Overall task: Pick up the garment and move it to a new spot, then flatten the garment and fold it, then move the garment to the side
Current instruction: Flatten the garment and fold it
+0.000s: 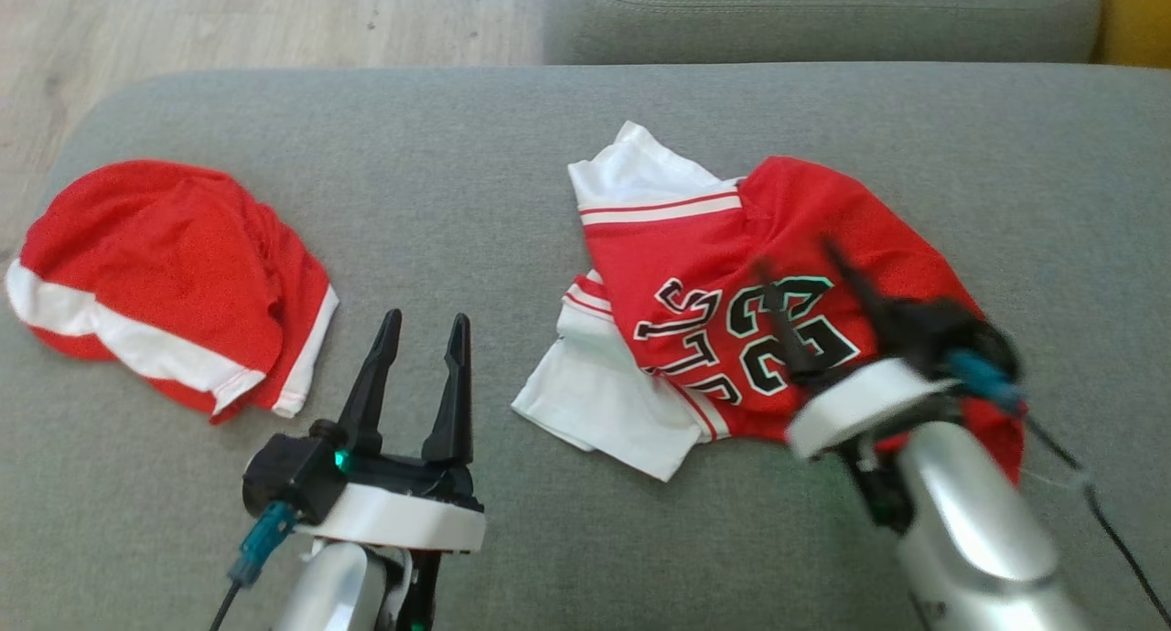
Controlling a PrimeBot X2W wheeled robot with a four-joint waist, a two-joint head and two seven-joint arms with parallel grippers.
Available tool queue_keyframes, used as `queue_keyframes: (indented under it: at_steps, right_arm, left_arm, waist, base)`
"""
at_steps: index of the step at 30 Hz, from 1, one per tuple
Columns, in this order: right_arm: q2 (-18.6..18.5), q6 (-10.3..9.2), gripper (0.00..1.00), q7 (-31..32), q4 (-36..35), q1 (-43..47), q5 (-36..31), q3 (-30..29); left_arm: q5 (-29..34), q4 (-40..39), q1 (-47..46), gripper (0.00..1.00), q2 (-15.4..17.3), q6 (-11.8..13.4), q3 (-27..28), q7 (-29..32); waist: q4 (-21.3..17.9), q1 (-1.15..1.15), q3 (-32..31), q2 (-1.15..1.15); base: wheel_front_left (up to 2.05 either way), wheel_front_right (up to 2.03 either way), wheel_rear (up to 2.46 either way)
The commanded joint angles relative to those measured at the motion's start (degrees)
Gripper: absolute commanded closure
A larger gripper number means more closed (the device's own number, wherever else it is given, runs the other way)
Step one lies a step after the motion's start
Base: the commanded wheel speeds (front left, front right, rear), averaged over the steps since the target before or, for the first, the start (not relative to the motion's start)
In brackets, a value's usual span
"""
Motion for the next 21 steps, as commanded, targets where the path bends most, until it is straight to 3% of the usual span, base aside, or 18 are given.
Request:
queue_keyframes:
  at_steps: [1, 11, 21]
  right_arm:
    - [0.96, -0.04, 0.0, -1.12, -3.57, 1.86, 0.03, -4.02]
    - [0.96, -0.04, 0.0, -2.51, -13.11, 10.91, 1.72, -18.83]
    - [0.96, -0.04, 0.0, -2.93, -17.17, 16.44, 4.22, -20.31]
  left_arm:
    - [0.76, -2.17, -1.23, 0.0, 0.22, -0.01, 2.32, -0.29]
    - [1.04, -2.91, -0.38, 0.0, 0.22, -0.1, 3.12, -0.29]
    - [1.21, -1.36, -0.45, 0.0, 0.22, -0.58, 2.49, -0.29]
  waist:
    - [-0.79, 0.0, -0.12, 0.0]
    - [-3.57, 0.0, -0.18, 0.0]
    - [-6.06, 0.0, -0.1, 0.0]
  base:
    - [0.0, 0.0, 0.0]
    - [0.0, 0.0, 0.0]
    - [0.0, 0.0, 0.0]
